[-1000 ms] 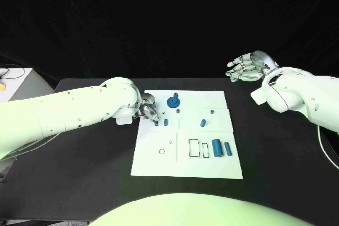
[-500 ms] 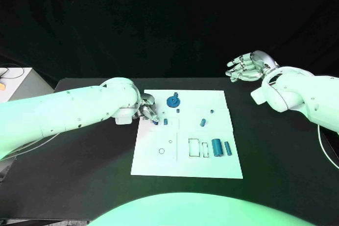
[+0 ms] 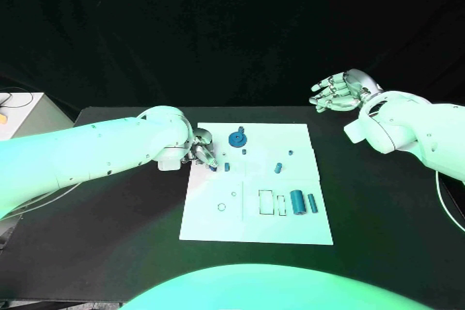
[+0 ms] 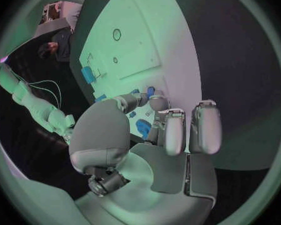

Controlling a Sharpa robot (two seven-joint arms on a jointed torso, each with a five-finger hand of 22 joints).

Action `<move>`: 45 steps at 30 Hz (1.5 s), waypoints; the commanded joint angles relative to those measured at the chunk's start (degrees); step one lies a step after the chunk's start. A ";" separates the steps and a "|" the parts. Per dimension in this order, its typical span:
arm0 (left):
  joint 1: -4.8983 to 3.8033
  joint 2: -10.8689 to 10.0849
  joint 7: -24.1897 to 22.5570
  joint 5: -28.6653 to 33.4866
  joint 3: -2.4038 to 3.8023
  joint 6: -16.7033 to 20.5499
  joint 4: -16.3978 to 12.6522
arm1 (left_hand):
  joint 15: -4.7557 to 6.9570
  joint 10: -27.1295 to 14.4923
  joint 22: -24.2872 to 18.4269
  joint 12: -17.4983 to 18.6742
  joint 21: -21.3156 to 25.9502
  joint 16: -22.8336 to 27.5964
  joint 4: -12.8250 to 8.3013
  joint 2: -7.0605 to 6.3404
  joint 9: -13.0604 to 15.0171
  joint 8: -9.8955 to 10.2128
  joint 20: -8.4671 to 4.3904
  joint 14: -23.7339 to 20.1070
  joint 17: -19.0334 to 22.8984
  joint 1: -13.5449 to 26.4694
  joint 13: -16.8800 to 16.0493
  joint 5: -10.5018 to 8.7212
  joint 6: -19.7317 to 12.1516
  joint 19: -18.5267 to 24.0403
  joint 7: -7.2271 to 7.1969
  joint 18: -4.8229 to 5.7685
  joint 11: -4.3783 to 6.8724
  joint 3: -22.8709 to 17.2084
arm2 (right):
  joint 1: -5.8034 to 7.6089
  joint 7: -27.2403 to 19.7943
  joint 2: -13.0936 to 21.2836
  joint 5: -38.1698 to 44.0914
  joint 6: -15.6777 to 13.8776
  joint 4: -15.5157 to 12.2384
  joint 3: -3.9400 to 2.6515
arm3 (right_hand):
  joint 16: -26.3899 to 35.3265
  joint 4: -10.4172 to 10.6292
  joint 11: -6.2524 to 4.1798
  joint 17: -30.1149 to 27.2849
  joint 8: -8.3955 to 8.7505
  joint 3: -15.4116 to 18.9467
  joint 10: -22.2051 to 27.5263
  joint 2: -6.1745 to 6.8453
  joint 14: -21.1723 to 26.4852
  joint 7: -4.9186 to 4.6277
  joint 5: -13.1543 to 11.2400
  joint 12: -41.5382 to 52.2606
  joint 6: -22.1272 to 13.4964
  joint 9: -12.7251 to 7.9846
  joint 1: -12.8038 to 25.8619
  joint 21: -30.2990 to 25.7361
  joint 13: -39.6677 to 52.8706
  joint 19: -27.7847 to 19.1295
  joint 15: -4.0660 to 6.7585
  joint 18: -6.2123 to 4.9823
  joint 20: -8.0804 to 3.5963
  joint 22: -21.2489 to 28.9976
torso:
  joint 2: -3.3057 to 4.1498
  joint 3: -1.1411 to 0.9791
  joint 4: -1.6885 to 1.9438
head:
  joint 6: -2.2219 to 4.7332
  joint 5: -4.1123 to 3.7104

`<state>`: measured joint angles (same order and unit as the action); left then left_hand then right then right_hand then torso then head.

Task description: Assemble the parts on the task board

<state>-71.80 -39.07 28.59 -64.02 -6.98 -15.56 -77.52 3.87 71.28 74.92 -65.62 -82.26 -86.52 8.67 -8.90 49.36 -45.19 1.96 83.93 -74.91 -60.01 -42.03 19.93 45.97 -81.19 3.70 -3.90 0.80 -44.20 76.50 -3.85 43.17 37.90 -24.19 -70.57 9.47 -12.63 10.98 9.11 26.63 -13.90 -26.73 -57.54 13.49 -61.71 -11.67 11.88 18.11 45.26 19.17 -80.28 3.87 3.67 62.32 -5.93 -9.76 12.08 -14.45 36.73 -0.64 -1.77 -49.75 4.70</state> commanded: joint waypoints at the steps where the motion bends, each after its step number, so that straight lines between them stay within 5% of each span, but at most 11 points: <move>1: 0.06 0.27 -0.26 -0.33 -0.05 -1.53 0.14 | 0.44 0.16 1.56 0.30 -0.12 -0.18 -10.91 0.55 0.08 -0.21 0.13 4.54 -9.44 0.14 0.10 0.34 0.12 -0.29 -0.12 0.64 0.12 -11.32 | 0.00 -0.13 0.03 -0.09 0.34 -0.02 -0.03 | 0.37 -0.39 0.38 -0.06 0.22 0.00 -0.11 0.04 0.01 -1.90 0.24 -0.26 0.34 -0.08 0.49 -0.22 -0.08 -0.22 -0.31 -0.63 0.05 0.06 | 0.01 -0.02 -0.01 | 0.03 0.00; 10: 0.10 0.96 -0.23 -0.18 -0.22 -2.01 1.01 | 0.45 0.25 1.55 0.22 -0.11 -0.21 -10.98 0.59 0.10 -0.21 0.13 4.56 -9.49 0.17 -0.09 0.37 0.13 -0.27 -0.14 0.64 0.13 -11.35 | 0.00 -0.14 0.09 -0.08 0.31 -0.14 -0.03 | 0.37 -0.39 0.38 -0.06 0.22 0.00 -0.11 0.04 0.01 -1.90 0.24 -0.26 0.34 -0.08 0.49 -0.22 -0.08 -0.22 -0.31 -0.63 0.05 0.06 | 0.04 0.00 -0.05 | -0.14 -0.06; 22: 0.20 1.58 -0.08 0.81 -1.72 -3.06 0.97 | 0.48 0.49 2.32 0.43 -0.54 -0.57 -10.79 0.51 0.31 -0.44 0.10 4.73 -10.08 1.02 0.49 0.56 0.48 -0.73 -0.29 0.82 0.23 -10.85 | 0.00 -0.13 0.22 -0.08 0.30 -0.24 -0.03 | 0.57 -0.48 0.40 -0.23 0.29 0.00 -0.14 0.06 -0.06 -1.92 0.24 -0.39 0.36 -0.10 0.65 -0.20 -0.07 -0.27 -0.34 -0.66 0.10 0.32 | 0.00 -0.03 0.00 | -0.25 -0.09; 33: 0.24 1.77 -0.13 1.05 -1.94 -1.69 1.20 | 0.73 1.20 2.39 0.25 -0.52 -0.59 -9.79 0.47 0.86 -1.02 -0.06 4.72 -10.05 2.83 0.17 -0.26 0.69 -0.72 -0.81 0.83 0.58 -9.07 | 0.00 -0.09 0.19 -0.09 0.40 -0.21 -0.03 | 0.68 -0.50 0.43 -0.32 0.34 0.03 -0.11 0.09 -0.05 -1.95 0.24 -0.47 0.33 -0.12 0.77 -0.20 -0.08 -0.32 -0.37 -0.65 0.14 0.46 | -0.01 -0.02 0.01 | -0.25 -0.11; 45: 0.24 1.72 -0.16 1.12 -1.96 -1.50 1.53 | 1.09 1.07 2.34 0.09 -0.24 -0.58 -6.01 -0.90 0.52 -0.54 -0.41 4.70 -9.98 6.98 0.14 -1.09 1.30 -0.71 -1.48 0.83 1.02 -1.85 | 0.00 -0.05 0.18 -0.09 0.44 -0.16 -0.03 | 0.91 -0.56 0.50 -0.49 0.46 0.08 -0.02 0.13 0.01 -2.00 0.23 -0.63 0.23 -0.16 0.94 -0.21 -0.08 -0.43 -0.44 -0.64 0.21 0.71 | -0.01 -0.02 -0.01 | -0.25 -0.15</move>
<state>-72.26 -37.55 28.60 -63.77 -8.44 -15.14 -75.88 4.71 72.43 74.91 -65.40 -82.66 -86.74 2.42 -9.90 49.97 -46.09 1.75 83.96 -74.91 -53.41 -41.78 19.06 47.39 -81.80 2.62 -3.90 1.54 -46.44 76.50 -3.82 43.34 37.88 -24.08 -70.72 9.47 -11.96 10.82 9.11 26.23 -13.67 -26.57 -57.54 13.70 -61.71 -11.66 11.87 17.65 45.25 19.07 -80.04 3.87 3.67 62.10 -5.93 -9.77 12.29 -13.79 36.71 -0.66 -1.76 -50.01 4.57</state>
